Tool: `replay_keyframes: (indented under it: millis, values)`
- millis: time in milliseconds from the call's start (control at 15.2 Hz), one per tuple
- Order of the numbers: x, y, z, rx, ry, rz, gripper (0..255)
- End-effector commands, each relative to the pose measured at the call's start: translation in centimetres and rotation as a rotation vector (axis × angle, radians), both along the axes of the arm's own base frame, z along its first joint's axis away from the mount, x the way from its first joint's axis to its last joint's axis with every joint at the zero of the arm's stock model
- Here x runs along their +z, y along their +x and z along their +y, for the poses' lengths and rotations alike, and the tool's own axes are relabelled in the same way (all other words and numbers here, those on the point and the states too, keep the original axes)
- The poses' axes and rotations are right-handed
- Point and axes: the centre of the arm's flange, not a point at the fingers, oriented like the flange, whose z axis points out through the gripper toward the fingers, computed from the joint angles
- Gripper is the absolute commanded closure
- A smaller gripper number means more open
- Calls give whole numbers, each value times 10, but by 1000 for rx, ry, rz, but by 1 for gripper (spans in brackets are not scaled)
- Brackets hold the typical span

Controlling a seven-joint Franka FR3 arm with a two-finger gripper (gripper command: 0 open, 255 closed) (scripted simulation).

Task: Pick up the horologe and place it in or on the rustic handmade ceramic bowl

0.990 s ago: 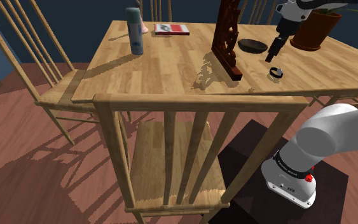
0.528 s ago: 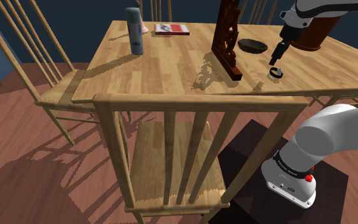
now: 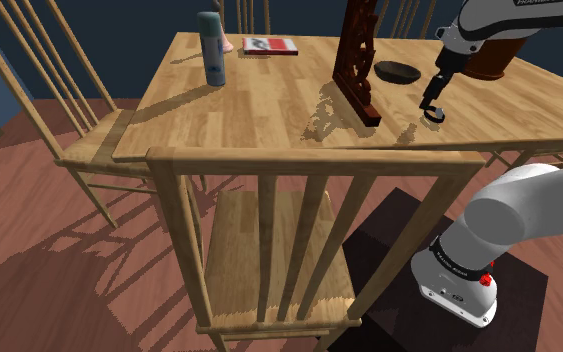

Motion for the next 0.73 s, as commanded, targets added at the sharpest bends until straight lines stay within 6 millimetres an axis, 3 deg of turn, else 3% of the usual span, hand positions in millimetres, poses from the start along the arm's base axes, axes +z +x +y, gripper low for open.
replay_keyframes:
  millis: [0, 132, 198, 660]
  values:
    - [0, 0, 0, 0, 0, 0, 0]
    - [0, 0, 0, 0, 0, 0, 0]
    - [0, 0, 0, 0, 0, 0, 255]
    - [0, 0, 0, 0, 0, 0, 255]
